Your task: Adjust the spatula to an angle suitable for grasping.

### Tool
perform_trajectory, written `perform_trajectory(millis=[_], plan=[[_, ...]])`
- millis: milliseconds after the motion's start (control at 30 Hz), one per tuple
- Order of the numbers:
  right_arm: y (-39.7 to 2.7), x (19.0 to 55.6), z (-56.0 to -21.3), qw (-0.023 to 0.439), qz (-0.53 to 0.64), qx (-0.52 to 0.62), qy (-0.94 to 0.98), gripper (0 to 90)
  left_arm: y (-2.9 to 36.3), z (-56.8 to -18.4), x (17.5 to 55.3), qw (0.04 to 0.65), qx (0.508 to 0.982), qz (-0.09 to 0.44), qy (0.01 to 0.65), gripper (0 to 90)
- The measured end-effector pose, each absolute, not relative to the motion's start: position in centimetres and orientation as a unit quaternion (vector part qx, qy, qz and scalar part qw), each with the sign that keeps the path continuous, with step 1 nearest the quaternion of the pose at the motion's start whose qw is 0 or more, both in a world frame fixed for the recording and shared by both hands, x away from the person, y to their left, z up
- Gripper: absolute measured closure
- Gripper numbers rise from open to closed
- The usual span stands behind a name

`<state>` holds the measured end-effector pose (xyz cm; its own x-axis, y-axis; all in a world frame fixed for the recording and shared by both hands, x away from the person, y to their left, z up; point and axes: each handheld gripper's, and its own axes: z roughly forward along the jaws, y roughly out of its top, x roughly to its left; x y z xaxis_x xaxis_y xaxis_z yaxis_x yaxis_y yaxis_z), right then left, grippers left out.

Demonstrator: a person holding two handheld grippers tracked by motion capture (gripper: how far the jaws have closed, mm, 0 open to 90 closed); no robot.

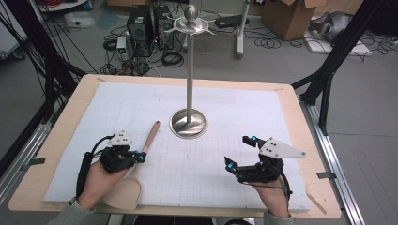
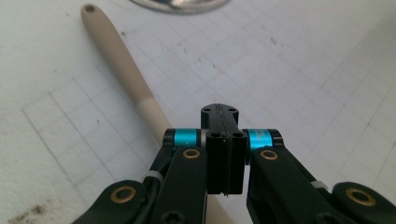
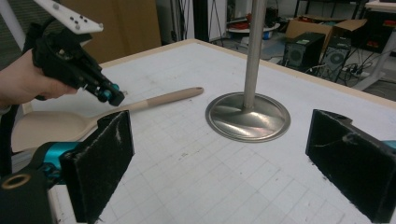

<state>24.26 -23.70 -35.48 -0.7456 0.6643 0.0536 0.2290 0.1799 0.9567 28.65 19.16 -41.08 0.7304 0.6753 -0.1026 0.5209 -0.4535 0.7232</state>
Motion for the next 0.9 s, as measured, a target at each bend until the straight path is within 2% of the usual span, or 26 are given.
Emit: perform_trajectory(millis=[267,900], plan=[[-23.4,24.4,-35.5,0.190,0.564,0.297,0.747,6.9,18.4,-41.7,27.6,0.371,0.860,0.085,0.340,89.4],[-23.4,24.5,-35.6,0.188,0.562,0.297,0.748,6.9,17.4,-42.7,26.8,0.320,0.883,0.096,0.331,89.4]])
